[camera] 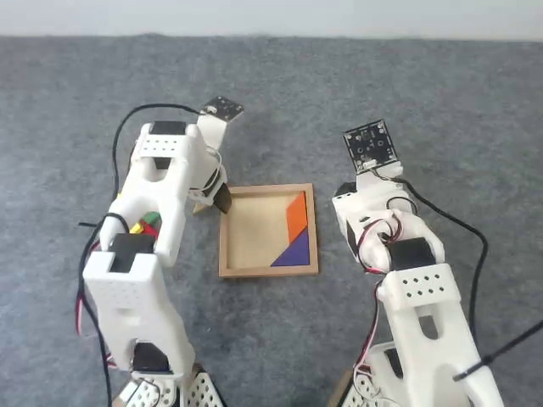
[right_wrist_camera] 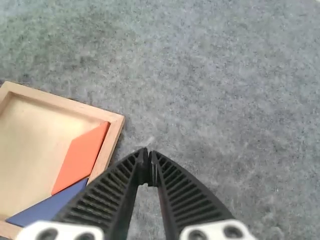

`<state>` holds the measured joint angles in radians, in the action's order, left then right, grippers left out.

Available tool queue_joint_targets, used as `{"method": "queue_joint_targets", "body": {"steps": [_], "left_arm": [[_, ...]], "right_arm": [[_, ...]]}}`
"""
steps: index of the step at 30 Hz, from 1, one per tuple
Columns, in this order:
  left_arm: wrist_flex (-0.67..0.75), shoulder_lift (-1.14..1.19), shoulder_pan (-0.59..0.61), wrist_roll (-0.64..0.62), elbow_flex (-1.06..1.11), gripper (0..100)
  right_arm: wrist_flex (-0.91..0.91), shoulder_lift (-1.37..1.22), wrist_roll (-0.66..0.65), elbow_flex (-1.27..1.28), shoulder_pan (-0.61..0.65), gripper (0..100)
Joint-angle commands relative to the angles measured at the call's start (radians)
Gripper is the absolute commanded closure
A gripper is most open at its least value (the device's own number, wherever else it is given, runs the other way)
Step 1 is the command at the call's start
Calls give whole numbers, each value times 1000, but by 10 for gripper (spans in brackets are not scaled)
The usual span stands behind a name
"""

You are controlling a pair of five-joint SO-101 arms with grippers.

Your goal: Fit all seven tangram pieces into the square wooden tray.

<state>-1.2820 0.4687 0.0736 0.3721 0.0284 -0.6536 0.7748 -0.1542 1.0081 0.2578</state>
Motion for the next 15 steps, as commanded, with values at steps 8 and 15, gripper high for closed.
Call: {"method": "queue_joint_targets", "body": {"steps": [8, 15], "left_arm": [[-158, -199, -11, 18, -28, 768], [-29, -201, 44, -2, 33, 768]], "right_arm": [[27, 1, 3, -18, 10, 989], [28, -8, 3, -18, 12, 989]]}}
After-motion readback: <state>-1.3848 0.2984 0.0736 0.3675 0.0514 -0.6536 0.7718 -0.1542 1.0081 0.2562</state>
